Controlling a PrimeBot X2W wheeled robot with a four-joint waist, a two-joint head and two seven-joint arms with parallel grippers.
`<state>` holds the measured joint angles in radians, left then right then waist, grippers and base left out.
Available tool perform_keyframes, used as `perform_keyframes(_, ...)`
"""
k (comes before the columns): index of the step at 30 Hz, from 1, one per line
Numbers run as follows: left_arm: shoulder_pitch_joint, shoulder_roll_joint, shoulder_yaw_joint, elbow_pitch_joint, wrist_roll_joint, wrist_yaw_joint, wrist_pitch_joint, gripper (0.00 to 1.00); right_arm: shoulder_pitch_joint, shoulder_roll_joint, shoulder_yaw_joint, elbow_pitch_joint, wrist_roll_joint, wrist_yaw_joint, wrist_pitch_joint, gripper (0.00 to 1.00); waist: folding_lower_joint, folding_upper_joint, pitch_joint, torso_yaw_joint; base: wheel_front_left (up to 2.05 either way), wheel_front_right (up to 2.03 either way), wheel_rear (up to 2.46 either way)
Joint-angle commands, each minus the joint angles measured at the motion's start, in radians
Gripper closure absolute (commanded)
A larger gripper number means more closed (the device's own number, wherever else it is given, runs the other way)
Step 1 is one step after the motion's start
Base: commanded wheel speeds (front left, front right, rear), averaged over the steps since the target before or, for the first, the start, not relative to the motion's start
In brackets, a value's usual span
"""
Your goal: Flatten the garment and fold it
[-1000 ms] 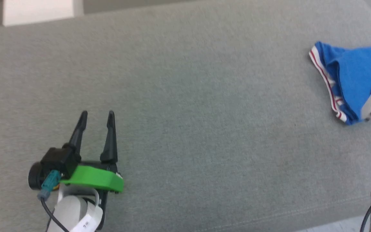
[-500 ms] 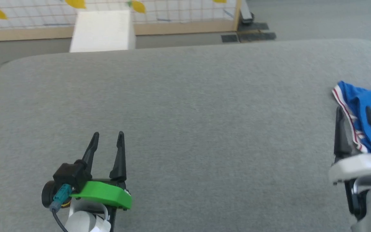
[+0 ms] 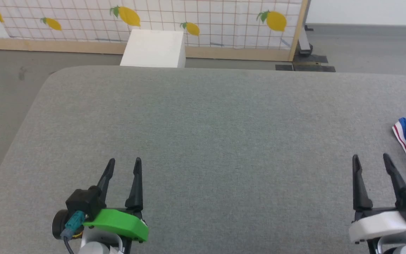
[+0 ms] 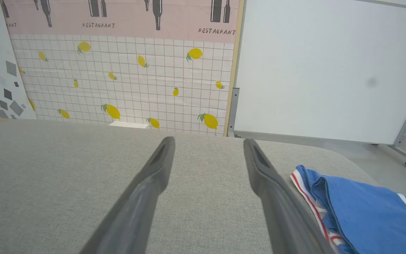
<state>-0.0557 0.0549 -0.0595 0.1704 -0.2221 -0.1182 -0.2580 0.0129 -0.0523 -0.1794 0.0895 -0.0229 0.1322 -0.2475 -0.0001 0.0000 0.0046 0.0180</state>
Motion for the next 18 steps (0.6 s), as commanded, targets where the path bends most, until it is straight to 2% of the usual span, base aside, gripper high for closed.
perform_keyframes(1, 0.017, -0.004, -0.006, 0.004, -0.009, -0.001, -0.004, 0.00, 0.021, 0.002, 0.008, -0.007, 0.013, -0.002, -0.008, 0.00, 0.0001, 0.0000, -0.010, 0.011, 0.00, 0.00, 0.00)
perform_keyframes(18, 0.028, -0.005, -0.038, 0.009, -0.031, 0.019, -0.004, 0.00, 0.073, 0.002, 0.045, -0.012, 0.081, -0.002, -0.014, 0.00, 0.0001, 0.0000, -0.018, 0.027, 0.00, 0.00, 0.00)
